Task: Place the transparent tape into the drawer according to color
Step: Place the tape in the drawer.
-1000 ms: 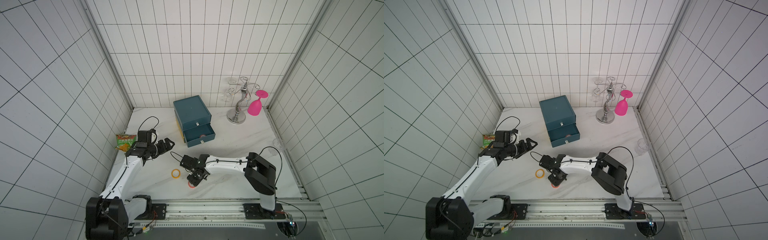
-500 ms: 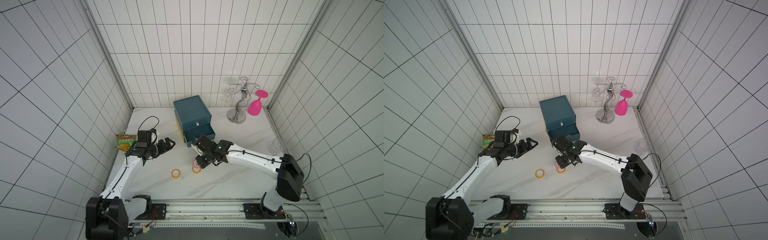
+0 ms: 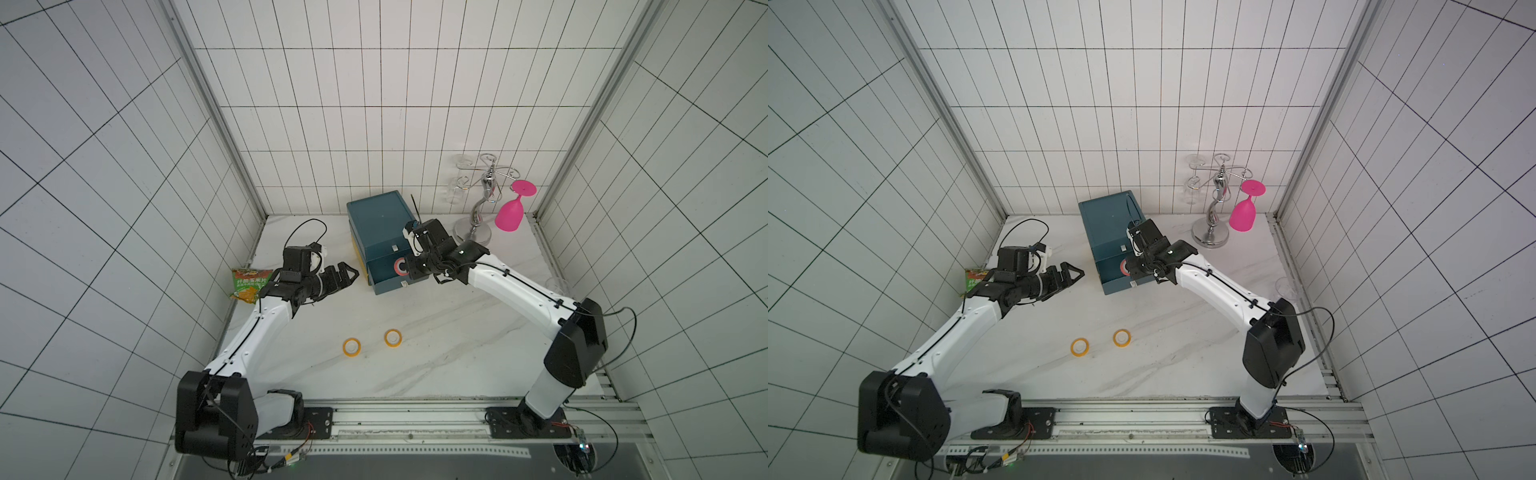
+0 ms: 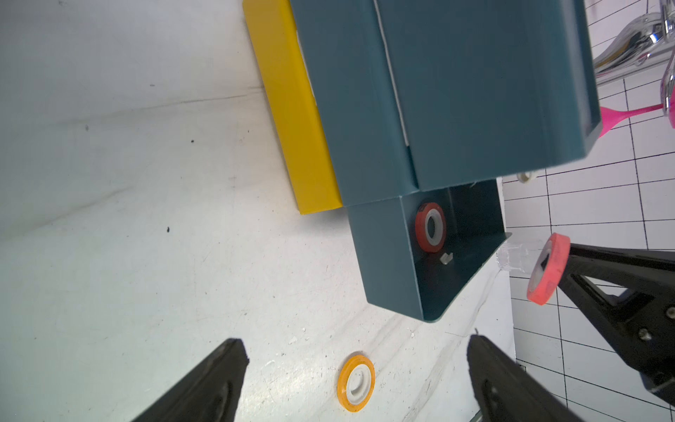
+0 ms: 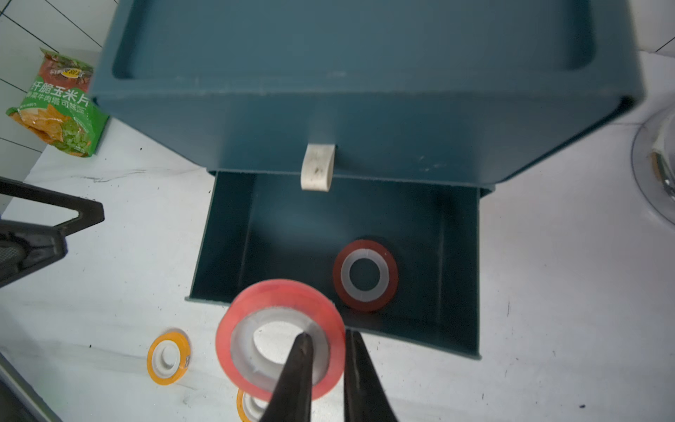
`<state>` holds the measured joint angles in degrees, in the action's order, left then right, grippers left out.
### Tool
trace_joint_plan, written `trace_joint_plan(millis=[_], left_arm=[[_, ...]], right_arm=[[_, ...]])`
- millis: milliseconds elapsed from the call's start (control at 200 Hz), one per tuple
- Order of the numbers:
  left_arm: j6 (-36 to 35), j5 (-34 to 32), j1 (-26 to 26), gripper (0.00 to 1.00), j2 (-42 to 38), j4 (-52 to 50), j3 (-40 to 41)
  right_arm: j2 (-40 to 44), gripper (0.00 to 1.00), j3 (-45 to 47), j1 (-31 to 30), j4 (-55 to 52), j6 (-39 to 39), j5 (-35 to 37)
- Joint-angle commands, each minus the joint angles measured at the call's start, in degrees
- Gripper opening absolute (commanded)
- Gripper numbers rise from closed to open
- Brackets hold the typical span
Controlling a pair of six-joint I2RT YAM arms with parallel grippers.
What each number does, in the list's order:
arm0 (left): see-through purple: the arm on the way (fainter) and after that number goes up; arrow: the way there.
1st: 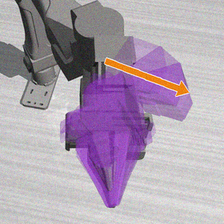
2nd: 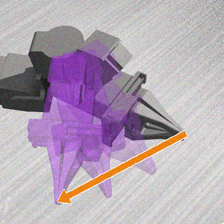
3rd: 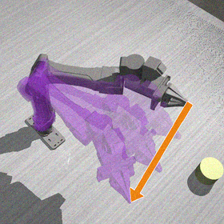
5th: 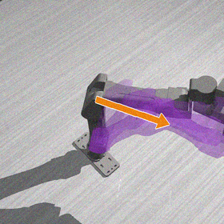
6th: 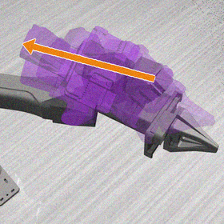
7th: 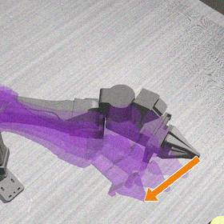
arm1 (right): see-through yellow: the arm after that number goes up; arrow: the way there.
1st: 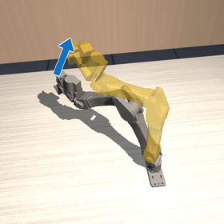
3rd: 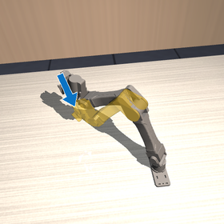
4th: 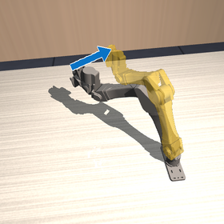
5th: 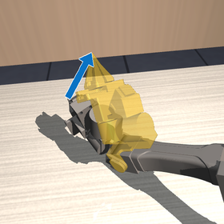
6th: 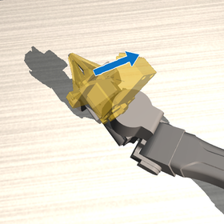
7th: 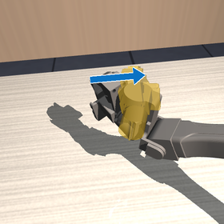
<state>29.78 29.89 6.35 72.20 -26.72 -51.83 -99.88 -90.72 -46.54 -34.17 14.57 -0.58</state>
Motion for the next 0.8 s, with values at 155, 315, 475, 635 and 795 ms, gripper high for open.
trace_joint_plan(millis=[155,315,475,635,795], left_arm=[[0.0,0.43,0.45,0.98,3.67,2.74,-5.33],[0.14,0.29,0.9,0.98,6.41,3.65,-9.26],[-0.31,-1.07,2.73,0.98,10.49,3.65,-15.14],[-1.41,-3.87,4.42,0.98,14.8,2.4,-21.66],[-2.31,-7.07,5.71,0.98,18.36,1.92,-25.91]], right_arm=[[-6.18,0.0,-5.94,1.59,0.5,-1.91,0.67],[-7.6,0.14,-6.05,1.55,0.77,-1.82,0.58],[-6.41,0.41,-4.39,1.54,1.84,-1.66,0.58],[-2.29,0.49,-0.72,1.54,3.55,-0.97,0.26],[3.7,0.56,5.79,1.54,5.74,0.68,-2.98]])
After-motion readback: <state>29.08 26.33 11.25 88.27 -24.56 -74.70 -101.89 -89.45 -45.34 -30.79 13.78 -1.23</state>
